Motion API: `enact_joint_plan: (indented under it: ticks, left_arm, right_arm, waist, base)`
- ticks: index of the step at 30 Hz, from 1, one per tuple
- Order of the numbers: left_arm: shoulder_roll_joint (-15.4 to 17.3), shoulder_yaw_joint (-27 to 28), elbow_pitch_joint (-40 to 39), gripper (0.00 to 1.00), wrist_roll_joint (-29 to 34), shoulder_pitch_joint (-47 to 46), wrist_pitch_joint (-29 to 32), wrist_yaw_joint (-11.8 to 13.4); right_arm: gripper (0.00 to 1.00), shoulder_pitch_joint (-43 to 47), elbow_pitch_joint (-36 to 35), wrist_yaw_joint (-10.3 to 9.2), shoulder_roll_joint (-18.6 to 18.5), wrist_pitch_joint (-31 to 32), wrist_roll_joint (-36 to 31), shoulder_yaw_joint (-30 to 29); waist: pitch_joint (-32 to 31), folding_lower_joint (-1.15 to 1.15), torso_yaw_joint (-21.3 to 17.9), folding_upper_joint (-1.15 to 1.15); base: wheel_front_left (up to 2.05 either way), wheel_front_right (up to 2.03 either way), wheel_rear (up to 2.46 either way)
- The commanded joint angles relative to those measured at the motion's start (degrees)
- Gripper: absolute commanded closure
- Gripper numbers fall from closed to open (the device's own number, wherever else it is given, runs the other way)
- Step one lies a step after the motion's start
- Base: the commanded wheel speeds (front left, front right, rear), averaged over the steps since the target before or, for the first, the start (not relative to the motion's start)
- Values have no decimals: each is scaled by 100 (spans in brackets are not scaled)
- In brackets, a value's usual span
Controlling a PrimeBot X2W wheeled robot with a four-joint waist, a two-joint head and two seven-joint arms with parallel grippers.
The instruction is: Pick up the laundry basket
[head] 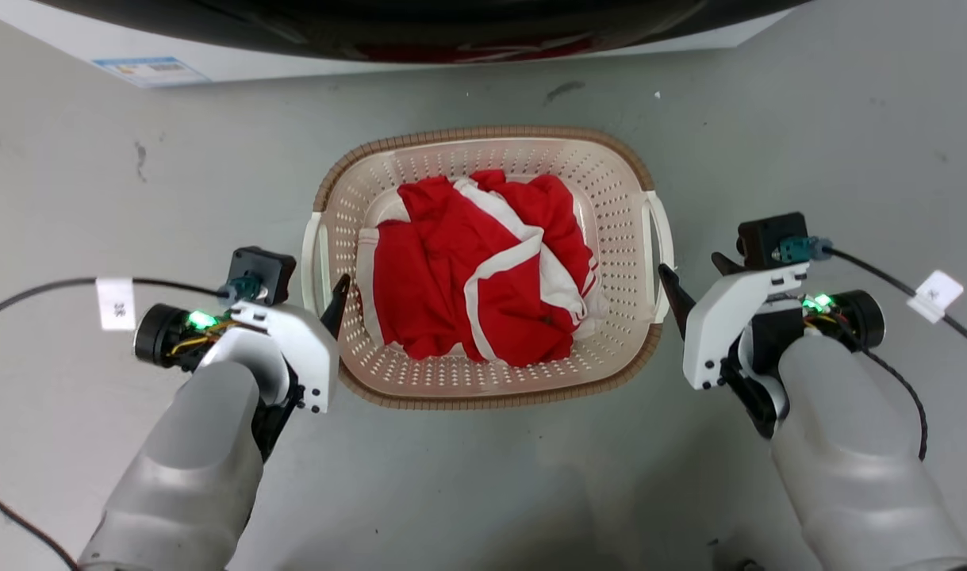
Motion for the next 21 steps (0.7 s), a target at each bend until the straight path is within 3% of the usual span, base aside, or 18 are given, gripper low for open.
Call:
enact_joint_plan:
  ticks: [1,21]
  left_arm:
    - [44,-109,75,0,-72,-152,66,-5]
    - [228,-1486,721,0,-1223,-1314,639,-5]
  right_arm:
    - [0,-173,97,-6,3,57,45,4]
    - [0,-1617,1603,-6,5,400,214,212]
  waist:
    - [113,-1,23,0]
    - [975,-1,193,0]
  base:
    - [0,0,0]
    - [0,0,0]
